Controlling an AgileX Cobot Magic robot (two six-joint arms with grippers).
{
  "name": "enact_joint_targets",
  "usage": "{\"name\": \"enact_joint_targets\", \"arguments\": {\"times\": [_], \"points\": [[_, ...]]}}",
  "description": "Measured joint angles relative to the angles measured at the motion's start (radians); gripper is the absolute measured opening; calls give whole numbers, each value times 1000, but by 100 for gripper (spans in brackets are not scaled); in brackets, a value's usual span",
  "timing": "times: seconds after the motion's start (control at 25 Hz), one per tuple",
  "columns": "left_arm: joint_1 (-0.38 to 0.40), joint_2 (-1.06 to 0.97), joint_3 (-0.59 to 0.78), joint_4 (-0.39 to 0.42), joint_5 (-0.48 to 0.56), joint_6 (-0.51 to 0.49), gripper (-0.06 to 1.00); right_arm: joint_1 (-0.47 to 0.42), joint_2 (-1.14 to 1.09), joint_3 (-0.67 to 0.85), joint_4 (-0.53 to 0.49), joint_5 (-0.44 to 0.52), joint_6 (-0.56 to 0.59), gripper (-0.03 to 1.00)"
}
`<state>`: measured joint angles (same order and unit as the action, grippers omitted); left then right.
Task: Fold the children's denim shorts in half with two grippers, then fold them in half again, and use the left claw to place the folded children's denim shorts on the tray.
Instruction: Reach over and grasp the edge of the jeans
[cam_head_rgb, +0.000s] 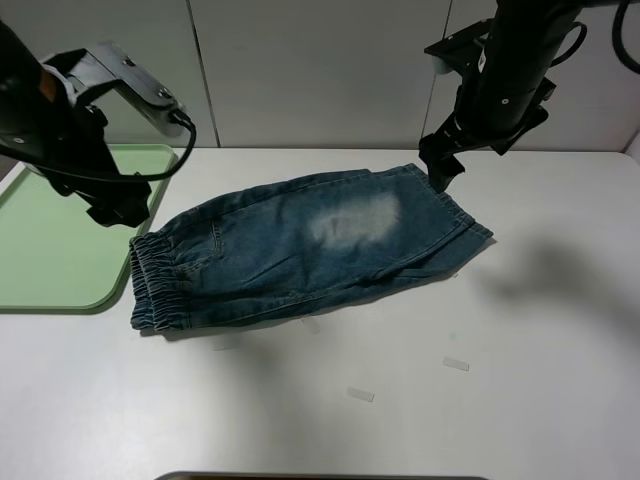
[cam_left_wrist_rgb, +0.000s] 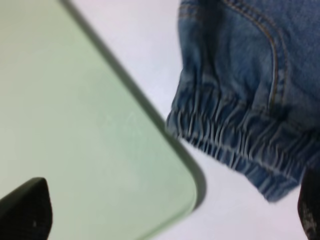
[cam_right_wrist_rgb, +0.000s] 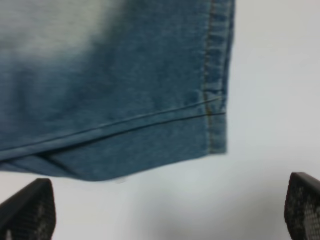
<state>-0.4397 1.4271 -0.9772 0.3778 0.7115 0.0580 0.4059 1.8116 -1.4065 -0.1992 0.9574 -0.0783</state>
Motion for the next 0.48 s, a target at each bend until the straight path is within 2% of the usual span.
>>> {"name": "enact_joint_targets", "arguments": {"times": [0.28, 0.48], "points": [[0, -201, -3, 0, 118, -80, 97, 0, -68, -1, 102, 11, 4, 69], [0, -359, -3, -1, 184, -129, 96, 0, -84, -2, 124, 56, 3, 69]]}}
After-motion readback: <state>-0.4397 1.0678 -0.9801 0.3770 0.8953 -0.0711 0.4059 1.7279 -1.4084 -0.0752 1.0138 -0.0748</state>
